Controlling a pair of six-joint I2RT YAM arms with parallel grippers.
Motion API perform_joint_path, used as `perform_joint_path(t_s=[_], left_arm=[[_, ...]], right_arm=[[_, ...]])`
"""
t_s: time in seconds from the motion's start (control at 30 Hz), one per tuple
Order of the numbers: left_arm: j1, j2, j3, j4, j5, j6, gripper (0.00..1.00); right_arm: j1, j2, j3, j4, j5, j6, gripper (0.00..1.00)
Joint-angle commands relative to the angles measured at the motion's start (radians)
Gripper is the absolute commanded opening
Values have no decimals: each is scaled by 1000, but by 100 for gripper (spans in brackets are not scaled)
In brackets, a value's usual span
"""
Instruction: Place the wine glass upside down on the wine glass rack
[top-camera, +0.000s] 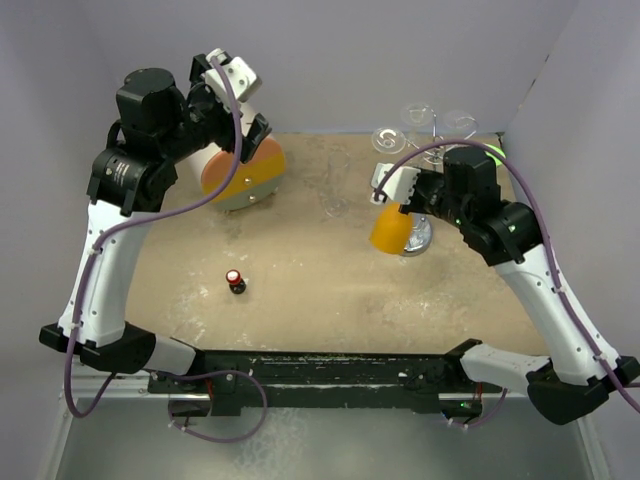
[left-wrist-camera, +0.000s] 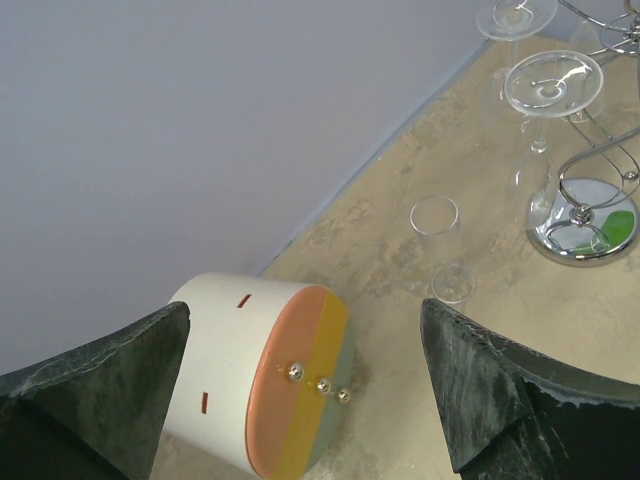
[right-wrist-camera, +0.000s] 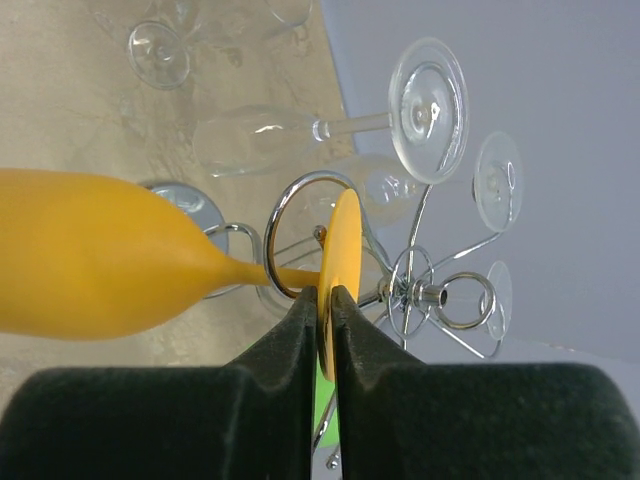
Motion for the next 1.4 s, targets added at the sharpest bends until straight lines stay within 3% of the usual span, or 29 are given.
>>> perform_joint_path(t_s=[0.0,0.33,0.63,0.93,1.1,1.37], left_arm=[[8,4,10,46,10,27,99],[8,13,-53,86,-2,52,99],[7,56,-134,151,28,27,99],[1,172,-161,273,73,-73,99],[-33,326,-75,294,50,-115,93],[-76,611,190,210,52,-196,80]], right_arm=[[-4,-9,-6,23,37,-1,15],[-24,-27,-20,-2,57,-3,40],[-65,-70,-39,-23,44,-5,56],[-157,-86,120,-125,-228,79,66],[-233,-90,180,-160,-356,114,66],[-342,-110,164,-151,-364,133,66]])
